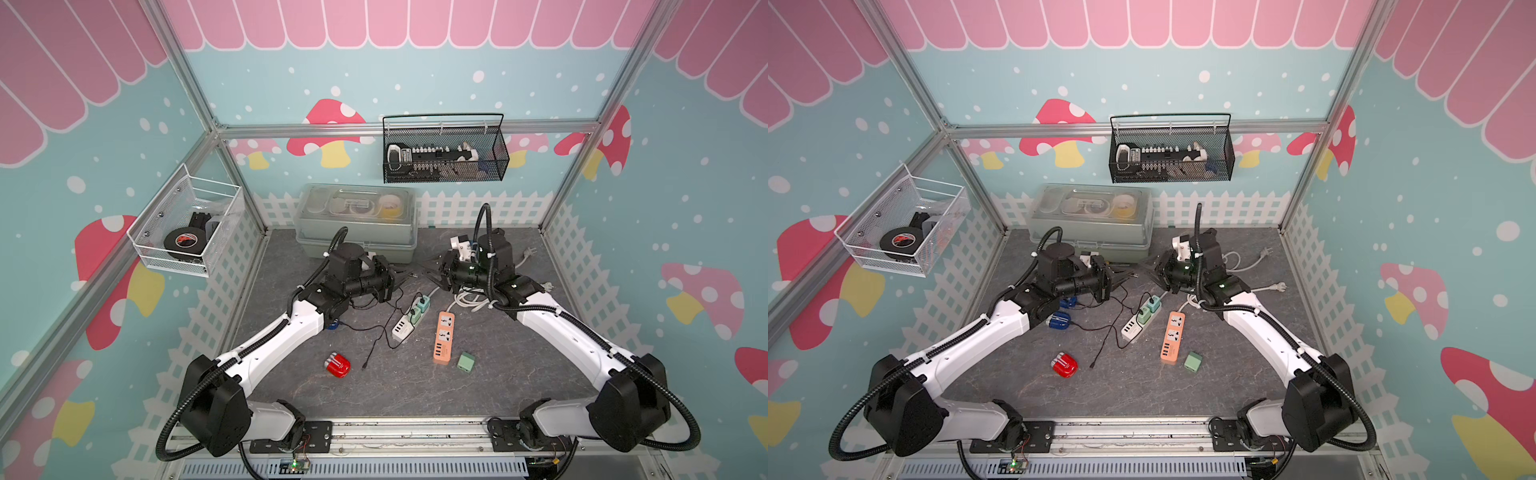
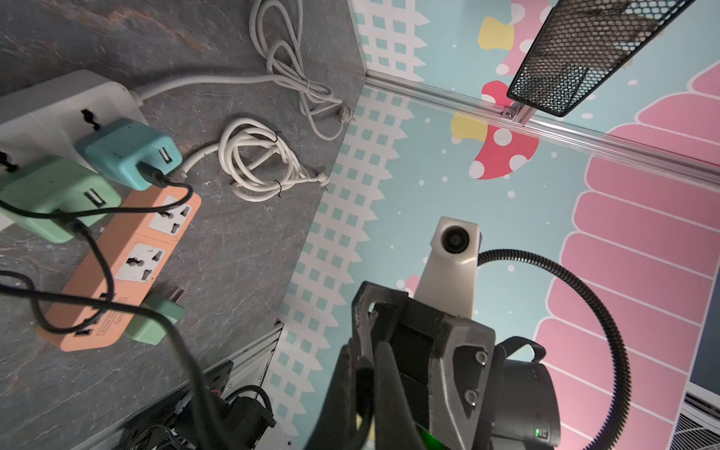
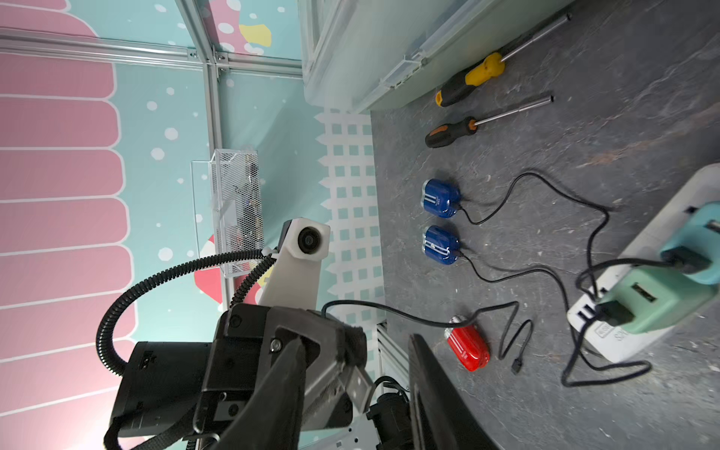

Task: Charge the electric shaver
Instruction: Adjust the charging cable.

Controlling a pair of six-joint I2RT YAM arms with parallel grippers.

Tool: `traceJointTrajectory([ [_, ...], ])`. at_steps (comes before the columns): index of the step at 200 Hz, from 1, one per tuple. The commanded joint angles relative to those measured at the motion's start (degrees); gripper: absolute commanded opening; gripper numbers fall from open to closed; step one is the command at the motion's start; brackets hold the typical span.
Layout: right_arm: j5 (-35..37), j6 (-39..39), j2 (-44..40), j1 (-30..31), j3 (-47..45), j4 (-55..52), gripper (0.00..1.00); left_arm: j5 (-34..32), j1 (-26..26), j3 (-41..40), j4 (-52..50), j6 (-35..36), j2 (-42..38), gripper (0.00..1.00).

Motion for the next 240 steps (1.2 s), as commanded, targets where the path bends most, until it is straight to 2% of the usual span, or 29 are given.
traceJointTrajectory([
  [1, -2.5, 3.8, -0.4, 0.7, 0.3, 4.5, 0.42, 2.1, 0.6, 1.2, 2.6, -3.4, 0.1, 0.0],
  [33, -2.7, 9.7, -1.0, 1.1, -3.5, 9.6, 0.32, 2.2, 1.0, 1.2, 2.3, -2.4, 0.2, 0.0],
  [64, -4.0, 9.4, -0.7, 2.2, -2.1, 4.5, 0.32, 1.9, 1.2, 1.3, 2.9, -1.8, 0.3, 0.0],
  [78, -3.8, 11.0, -1.2, 2.2, -3.8, 6.6, 0.28, 1.9, 1.2, 1.3, 3.4, -1.8, 0.5, 0.0],
  [97, -2.9, 13.9, -1.5, 2.2, -5.5, 10.5, 0.22, 2.1, 1.2, 1.3, 3.4, -1.7, 0.6, 0.0],
  [148, -2.7, 15.8, -0.3, 2.1, -4.5, 10.9, 0.0, 3.7, 1.2, 0.2, 5.7, -2.1, 0.4, 0.0],
  [180, -5.9, 16.4, 0.8, 1.0, -2.5, 9.1, 0.0, 8.4, 2.0, -0.4, 7.7, -1.6, 0.7, 0.0],
  [194, -8.1, 16.7, 1.1, 0.1, -2.0, 9.3, 0.0, 11.0, 2.8, -1.0, 8.7, -1.2, 0.6, 0.1],
  [240, -15.3, 21.3, 3.7, -0.9, -1.8, 16.7, 0.0, 17.2, 5.0, -2.5, 10.3, -0.4, 1.3, 0.18],
])
